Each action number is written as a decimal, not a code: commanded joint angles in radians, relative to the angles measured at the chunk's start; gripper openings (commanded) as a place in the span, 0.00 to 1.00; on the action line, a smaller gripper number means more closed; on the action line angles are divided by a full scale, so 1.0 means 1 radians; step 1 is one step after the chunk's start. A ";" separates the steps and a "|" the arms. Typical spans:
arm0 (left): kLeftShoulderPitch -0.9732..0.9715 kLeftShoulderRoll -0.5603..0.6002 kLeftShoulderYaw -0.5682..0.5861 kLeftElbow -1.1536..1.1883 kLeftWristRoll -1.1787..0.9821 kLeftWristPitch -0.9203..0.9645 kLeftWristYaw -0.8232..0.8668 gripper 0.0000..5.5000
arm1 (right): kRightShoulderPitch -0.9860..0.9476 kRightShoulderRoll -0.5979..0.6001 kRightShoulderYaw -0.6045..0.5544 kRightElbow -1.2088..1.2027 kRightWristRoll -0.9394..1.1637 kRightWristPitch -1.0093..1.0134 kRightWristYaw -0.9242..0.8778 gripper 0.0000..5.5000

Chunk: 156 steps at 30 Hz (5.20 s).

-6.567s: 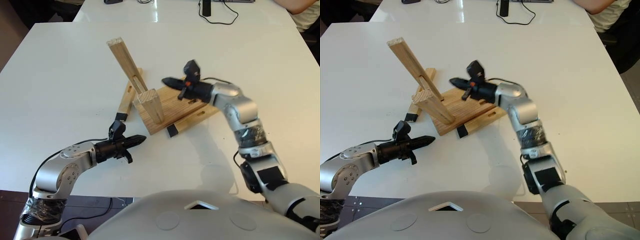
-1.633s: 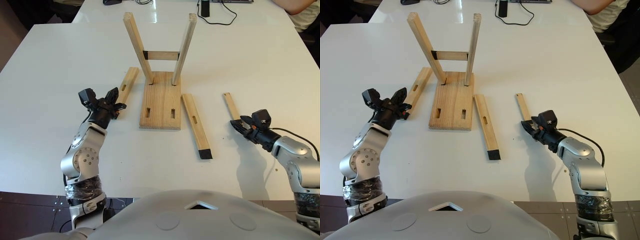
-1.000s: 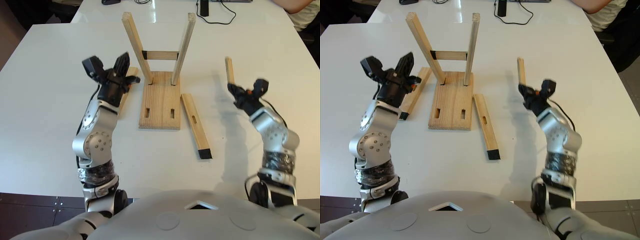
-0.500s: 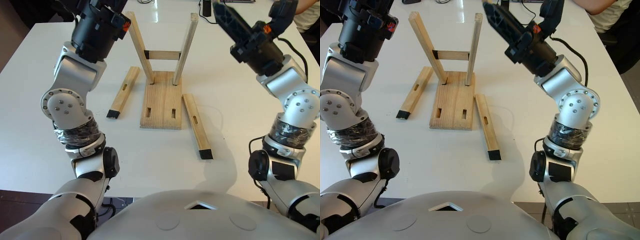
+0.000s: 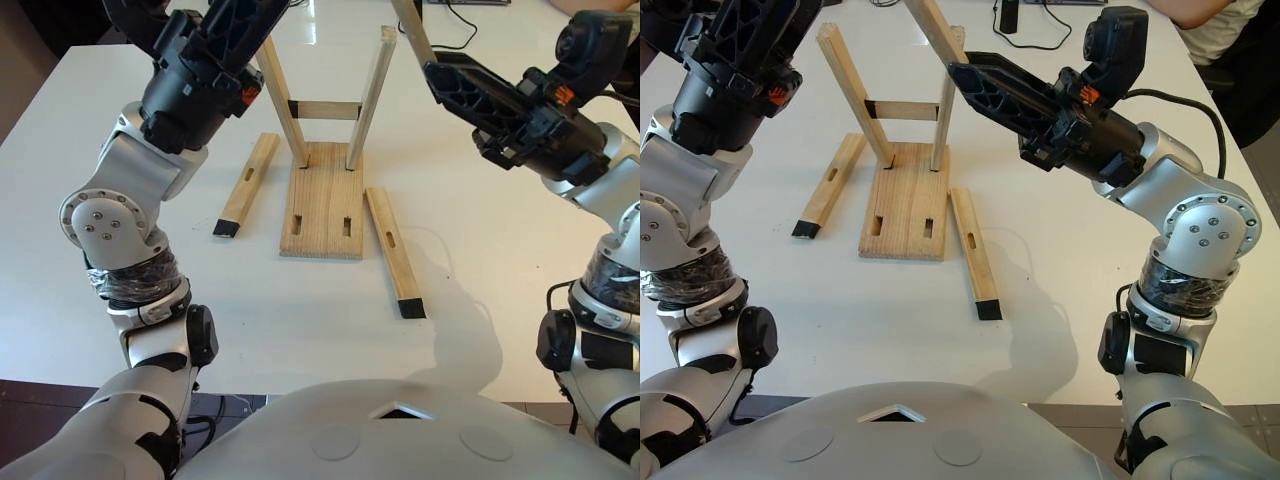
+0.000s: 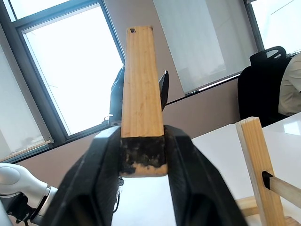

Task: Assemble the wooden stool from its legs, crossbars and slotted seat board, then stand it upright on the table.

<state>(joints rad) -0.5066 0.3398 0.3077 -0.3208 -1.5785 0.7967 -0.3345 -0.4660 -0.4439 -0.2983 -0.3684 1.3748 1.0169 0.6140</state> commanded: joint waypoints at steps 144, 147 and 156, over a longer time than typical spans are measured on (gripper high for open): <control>0.045 0.417 -0.535 0.711 1.335 -0.616 -1.102 0.24 | 0.310 0.231 0.166 0.450 -0.934 -0.662 -0.137 0.48; 0.036 0.412 -0.504 0.738 1.320 -0.625 -1.082 0.24 | 0.299 0.233 0.161 0.460 -0.937 -0.659 -0.138 0.48; -0.051 0.331 -0.550 0.908 1.356 -0.689 -1.077 0.24 | 0.248 0.245 0.173 0.515 -0.946 -0.668 -0.134 0.48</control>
<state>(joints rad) -0.6093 0.7046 -0.1603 0.5131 -0.3407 0.0967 -1.4198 -0.2036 -0.2033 -0.1249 0.1358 0.4333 0.3520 0.4795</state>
